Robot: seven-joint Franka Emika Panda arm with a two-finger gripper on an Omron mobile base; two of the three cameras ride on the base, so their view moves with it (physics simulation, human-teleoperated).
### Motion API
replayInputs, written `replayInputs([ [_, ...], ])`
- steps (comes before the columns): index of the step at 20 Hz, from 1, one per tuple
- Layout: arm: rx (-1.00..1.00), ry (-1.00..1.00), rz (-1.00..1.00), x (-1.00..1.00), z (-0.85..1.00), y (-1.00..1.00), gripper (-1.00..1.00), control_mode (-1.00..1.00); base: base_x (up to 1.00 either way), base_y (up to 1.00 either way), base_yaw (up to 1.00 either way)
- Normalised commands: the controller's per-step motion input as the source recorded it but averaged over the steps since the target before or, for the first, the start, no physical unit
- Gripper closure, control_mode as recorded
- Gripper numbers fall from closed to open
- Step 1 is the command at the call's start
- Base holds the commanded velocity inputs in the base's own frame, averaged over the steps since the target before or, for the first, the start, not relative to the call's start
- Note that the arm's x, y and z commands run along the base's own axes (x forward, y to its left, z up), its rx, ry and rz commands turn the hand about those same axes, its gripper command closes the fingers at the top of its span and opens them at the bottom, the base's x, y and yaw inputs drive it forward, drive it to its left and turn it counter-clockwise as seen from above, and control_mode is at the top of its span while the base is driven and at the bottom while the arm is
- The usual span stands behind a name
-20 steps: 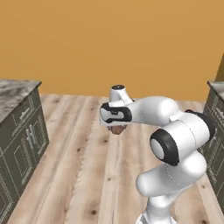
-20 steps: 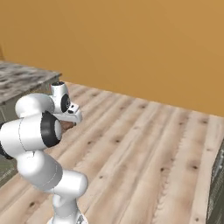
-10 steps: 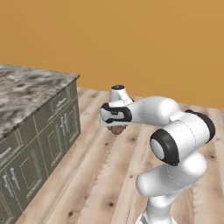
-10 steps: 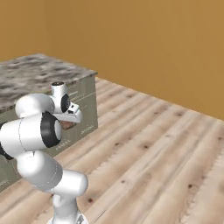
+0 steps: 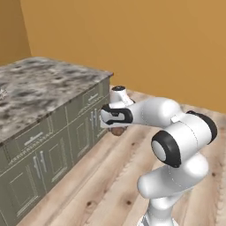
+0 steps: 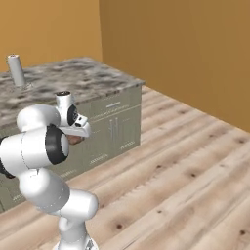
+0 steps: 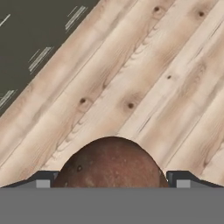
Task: Turn on the sink faucet. Then move the potato from the counter to the sink. Turn off the sink. Move the vegetable from the sink to the pot next to the stove. Finally move the pot to the front left burner.
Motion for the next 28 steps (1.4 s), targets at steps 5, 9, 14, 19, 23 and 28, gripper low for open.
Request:
replayInputs([
  [5,0.00,0.00,0.00,0.00,0.00,0.00,1.00,1.00,-0.08,0.02,0.31],
  [9,0.00,0.00,0.00,0.00,0.00,0.00,1.00,1.00,-0.12,0.02,0.31],
  [14,0.00,0.00,0.00,0.00,0.00,0.00,1.00,1.00,-0.01,0.15,0.28],
  [19,0.00,0.00,0.00,0.00,0.00,0.00,1.00,1.00,0.00,0.22,0.29],
  [23,0.00,0.00,0.00,0.00,0.00,0.00,1.00,1.00,0.00,0.30,0.31],
  [28,0.00,0.00,0.00,0.00,0.00,0.00,1.00,1.00,0.00,0.34,0.32],
])
